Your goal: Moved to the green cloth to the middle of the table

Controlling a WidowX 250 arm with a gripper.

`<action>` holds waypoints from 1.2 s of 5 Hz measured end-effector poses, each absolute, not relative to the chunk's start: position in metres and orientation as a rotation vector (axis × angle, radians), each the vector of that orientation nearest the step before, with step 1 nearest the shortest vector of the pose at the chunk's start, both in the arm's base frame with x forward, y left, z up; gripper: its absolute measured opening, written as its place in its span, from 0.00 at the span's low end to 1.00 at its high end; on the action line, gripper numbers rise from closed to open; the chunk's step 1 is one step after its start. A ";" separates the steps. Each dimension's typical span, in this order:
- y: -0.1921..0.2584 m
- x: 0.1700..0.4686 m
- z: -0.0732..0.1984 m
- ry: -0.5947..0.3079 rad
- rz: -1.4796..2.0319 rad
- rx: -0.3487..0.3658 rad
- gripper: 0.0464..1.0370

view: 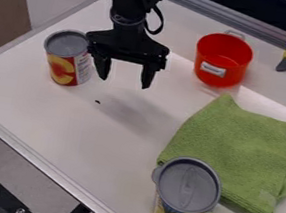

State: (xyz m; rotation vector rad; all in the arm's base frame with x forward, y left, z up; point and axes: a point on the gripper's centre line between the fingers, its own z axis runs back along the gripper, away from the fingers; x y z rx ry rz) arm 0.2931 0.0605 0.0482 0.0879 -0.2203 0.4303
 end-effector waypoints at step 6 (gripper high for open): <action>-0.049 0.291 0.055 -0.217 0.233 0.011 0.92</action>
